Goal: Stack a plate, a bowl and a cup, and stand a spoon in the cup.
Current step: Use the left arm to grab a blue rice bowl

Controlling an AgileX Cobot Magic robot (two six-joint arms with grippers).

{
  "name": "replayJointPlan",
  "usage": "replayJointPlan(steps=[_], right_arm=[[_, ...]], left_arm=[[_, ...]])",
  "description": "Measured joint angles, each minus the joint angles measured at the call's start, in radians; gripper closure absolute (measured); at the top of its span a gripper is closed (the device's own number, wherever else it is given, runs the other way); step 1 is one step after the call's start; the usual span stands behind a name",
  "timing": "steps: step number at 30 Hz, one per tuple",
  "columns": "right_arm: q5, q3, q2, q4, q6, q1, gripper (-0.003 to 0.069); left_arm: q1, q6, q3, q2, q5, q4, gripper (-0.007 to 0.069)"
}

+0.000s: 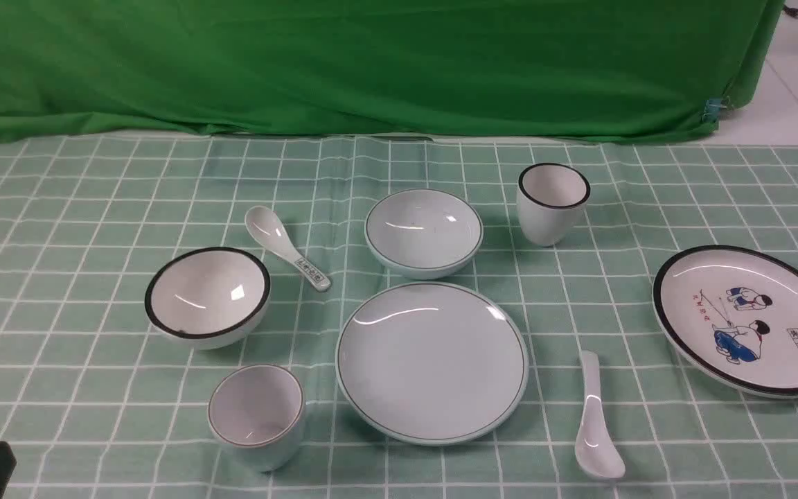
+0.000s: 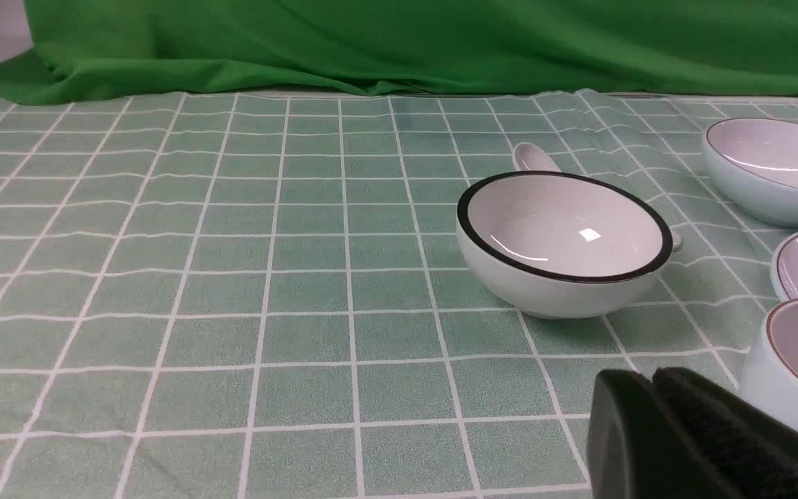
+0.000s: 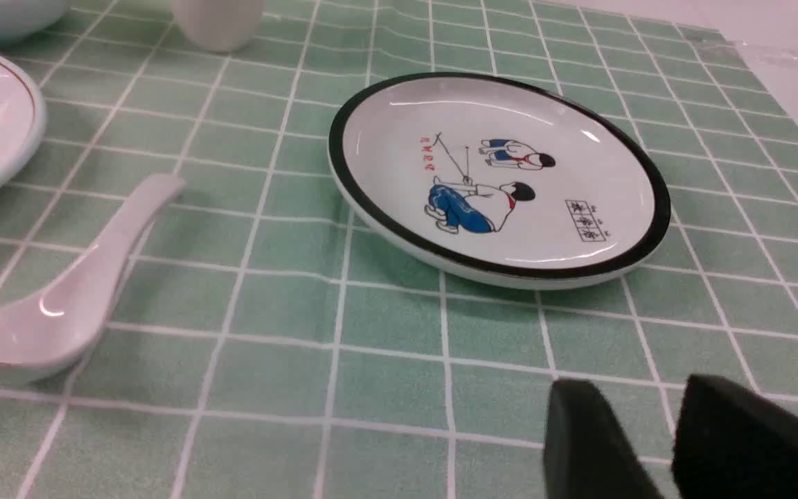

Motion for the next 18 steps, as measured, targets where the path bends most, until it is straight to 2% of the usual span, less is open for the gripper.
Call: replayJointPlan(steps=[14,18], right_arm=[[0.000,0.000,0.000,0.000,0.001,0.000,0.0417],[0.000,0.000,0.000,0.000,0.000,0.000,0.0417]], left_arm=[[0.000,0.000,0.000,0.000,-0.001,0.012,0.0608],[0.000,-0.005,0.000,0.000,-0.093,-0.045,0.0608]])
